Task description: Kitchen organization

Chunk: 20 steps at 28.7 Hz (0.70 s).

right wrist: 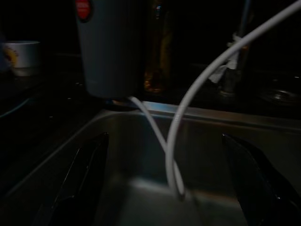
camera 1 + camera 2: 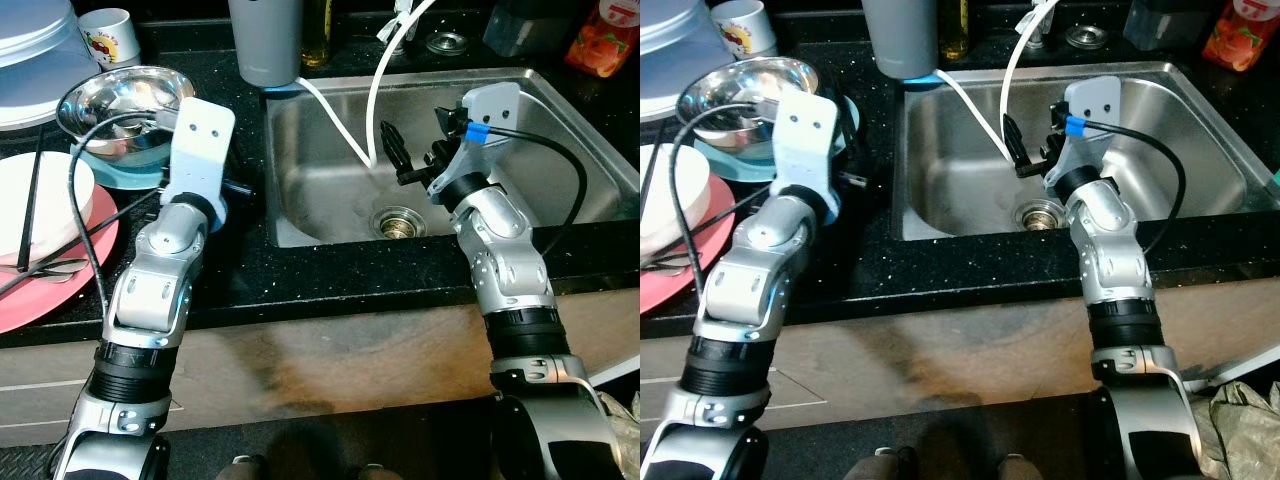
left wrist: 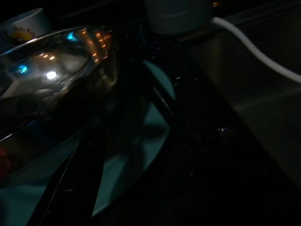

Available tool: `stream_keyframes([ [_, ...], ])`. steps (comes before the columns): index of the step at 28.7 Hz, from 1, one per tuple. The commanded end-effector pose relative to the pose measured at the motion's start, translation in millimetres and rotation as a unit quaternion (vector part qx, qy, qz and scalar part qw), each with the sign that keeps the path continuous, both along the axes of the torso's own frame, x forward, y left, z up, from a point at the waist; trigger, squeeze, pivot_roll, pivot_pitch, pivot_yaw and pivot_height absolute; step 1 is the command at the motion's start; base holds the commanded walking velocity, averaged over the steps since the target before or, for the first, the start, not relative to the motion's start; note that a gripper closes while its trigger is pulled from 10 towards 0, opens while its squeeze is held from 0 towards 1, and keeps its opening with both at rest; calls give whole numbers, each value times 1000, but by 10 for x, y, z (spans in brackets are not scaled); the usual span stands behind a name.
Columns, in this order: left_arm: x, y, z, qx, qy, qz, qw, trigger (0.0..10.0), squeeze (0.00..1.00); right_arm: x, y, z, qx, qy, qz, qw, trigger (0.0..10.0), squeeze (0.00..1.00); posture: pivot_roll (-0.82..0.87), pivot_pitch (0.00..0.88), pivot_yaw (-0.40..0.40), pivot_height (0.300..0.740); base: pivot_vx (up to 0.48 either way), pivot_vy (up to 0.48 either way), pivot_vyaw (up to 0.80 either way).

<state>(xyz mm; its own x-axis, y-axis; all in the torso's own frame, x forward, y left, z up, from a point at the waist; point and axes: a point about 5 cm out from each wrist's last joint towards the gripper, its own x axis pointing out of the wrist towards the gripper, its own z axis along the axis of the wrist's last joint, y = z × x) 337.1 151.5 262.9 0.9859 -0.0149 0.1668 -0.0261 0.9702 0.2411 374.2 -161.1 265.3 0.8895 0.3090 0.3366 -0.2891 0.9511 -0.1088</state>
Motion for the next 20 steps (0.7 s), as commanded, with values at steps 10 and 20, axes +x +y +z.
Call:
stream_keyframes([
  [10,-131,141,-56,7,-6,-12,1000,10000,0,-1,112,-28,9,2,45,999,10000,0,18,175,0,740,0,0,0],
  [20,-59,29,-19,-33,31,-22,999,10000,0,1,163,-37,2,3,58,998,10000,0,19,174,-5,740,0,0,0],
])
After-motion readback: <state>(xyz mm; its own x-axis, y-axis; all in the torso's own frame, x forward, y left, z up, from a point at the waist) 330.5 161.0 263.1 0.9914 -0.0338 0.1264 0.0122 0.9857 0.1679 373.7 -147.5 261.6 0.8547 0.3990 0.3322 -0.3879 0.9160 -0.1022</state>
